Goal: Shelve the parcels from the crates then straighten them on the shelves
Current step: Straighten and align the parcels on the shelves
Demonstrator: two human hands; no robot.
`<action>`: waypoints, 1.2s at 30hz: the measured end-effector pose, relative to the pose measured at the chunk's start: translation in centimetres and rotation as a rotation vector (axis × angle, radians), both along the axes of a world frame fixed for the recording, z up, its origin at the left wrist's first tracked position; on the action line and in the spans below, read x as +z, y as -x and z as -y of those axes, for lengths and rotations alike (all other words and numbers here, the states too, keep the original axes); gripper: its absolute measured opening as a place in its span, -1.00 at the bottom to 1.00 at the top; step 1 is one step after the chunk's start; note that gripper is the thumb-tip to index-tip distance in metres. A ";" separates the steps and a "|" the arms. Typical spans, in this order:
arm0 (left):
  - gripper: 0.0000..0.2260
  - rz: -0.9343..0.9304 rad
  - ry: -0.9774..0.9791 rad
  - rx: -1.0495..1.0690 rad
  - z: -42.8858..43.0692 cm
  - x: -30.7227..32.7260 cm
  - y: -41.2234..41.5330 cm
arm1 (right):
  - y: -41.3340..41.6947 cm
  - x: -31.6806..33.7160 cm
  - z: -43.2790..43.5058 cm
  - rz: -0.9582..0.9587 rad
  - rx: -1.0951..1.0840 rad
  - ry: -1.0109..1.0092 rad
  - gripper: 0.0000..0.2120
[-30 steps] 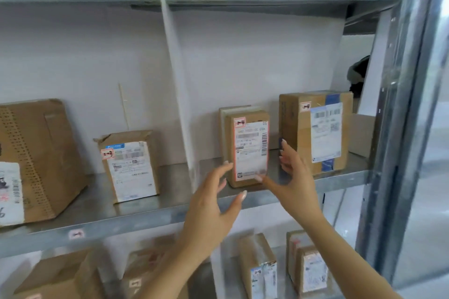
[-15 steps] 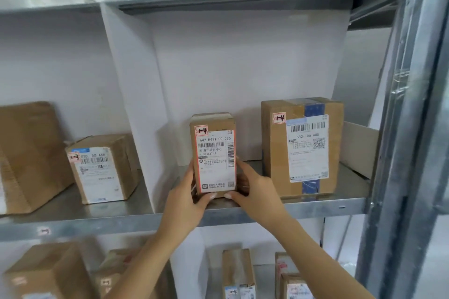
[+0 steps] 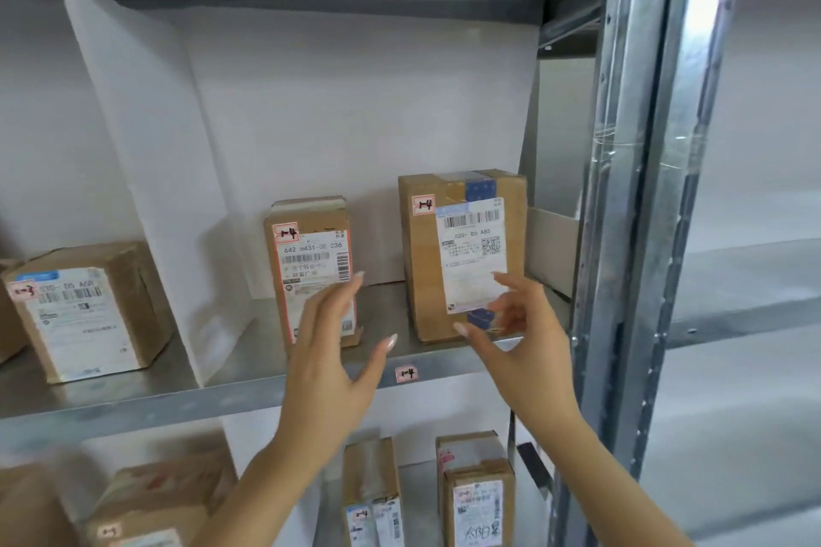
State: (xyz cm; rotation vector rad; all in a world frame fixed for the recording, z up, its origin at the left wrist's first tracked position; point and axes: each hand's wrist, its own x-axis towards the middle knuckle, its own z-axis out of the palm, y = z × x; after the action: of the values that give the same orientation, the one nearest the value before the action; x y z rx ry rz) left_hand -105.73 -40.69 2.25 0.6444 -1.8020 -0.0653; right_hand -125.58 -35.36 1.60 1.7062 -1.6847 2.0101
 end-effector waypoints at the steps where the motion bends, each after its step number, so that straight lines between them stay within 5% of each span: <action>1: -0.43 0.042 -0.049 -0.021 -0.1 -0.2 1.2 | 0.9 -0.2 0.1 -0.012 -0.053 -0.027 -0.35; 7: -0.12 -0.033 -0.472 0.012 1.2 -1.2 7.7 | 3.8 -0.7 2.3 -0.075 0.022 -0.270 -0.08; 18: -0.19 0.024 -0.449 0.190 3.2 -1.8 9.5 | 5.2 -1.1 5.0 -0.101 0.059 -0.309 -0.07; 22: -0.12 -0.043 -0.462 0.200 1.5 -1.5 8.3 | 4.7 -1.0 3.5 -0.059 0.040 -0.150 -0.02; 27: -0.30 -0.128 -0.393 0.208 -2.0 -0.3 4.4 | 2.1 -0.1 1.9 -0.018 0.224 0.132 -0.30; 36: -0.48 -0.252 -0.339 0.481 -8.1 0.3 -12.1 | -13.3 1.1 1.5 -0.068 0.669 -0.007 -0.49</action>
State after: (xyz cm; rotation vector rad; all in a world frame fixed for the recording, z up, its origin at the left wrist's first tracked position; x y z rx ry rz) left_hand -93.60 -32.59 2.59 1.2400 -1.3650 -0.1224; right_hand -112.31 -36.85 2.75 2.5569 -1.1871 2.1098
